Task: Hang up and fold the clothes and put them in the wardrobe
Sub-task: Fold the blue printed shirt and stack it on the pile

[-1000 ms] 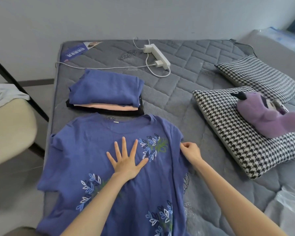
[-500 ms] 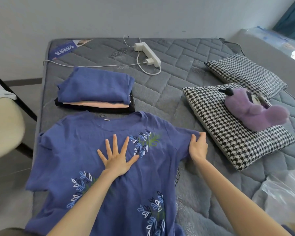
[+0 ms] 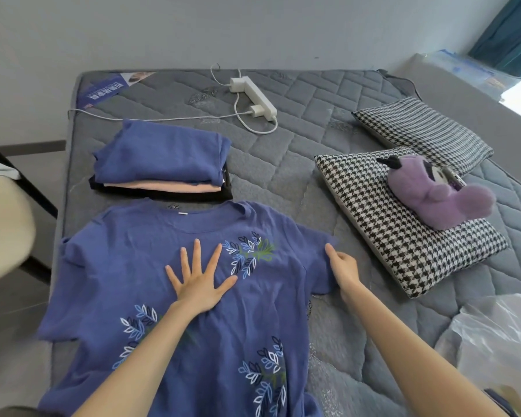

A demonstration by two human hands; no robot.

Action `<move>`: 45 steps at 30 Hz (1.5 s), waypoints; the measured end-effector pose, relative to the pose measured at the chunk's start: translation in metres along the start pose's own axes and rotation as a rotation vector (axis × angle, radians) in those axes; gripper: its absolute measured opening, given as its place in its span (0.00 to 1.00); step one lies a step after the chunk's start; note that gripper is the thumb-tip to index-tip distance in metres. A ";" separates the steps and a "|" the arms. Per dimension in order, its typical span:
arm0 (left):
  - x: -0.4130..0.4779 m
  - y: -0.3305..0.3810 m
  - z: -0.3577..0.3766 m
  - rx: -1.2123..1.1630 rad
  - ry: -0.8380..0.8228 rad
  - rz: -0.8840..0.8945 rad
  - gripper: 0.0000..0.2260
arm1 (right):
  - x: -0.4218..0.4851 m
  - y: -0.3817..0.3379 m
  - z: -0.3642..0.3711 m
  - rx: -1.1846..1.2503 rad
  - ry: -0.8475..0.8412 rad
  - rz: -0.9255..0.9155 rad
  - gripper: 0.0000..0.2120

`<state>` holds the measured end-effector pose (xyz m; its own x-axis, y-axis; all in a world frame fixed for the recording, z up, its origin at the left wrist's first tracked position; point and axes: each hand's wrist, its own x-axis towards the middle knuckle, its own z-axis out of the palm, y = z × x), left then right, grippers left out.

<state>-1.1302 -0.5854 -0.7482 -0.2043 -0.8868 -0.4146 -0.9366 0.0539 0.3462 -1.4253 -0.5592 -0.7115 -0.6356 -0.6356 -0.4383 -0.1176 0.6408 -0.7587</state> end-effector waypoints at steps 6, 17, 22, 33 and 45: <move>-0.012 -0.024 -0.006 0.081 0.032 0.010 0.30 | -0.019 -0.005 0.002 -0.268 0.227 -0.129 0.13; -0.053 -0.091 -0.068 -0.209 0.698 -0.234 0.10 | -0.062 -0.043 0.074 -0.634 0.084 -0.741 0.08; -0.071 -0.143 -0.076 -0.451 0.698 -0.529 0.12 | -0.085 -0.064 0.135 -0.495 -0.241 -0.752 0.06; -0.049 -0.169 -0.075 -0.536 0.478 -0.580 0.21 | -0.126 -0.106 0.253 -0.529 -0.587 -0.871 0.08; -0.060 -0.220 -0.074 -0.877 0.774 -0.460 0.06 | -0.176 -0.140 0.340 -0.691 -0.829 -1.164 0.17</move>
<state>-0.8908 -0.5779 -0.7371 0.5888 -0.7949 -0.1466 -0.3118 -0.3907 0.8661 -1.0374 -0.6832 -0.6921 0.5933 -0.7981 -0.1046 -0.6785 -0.4259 -0.5985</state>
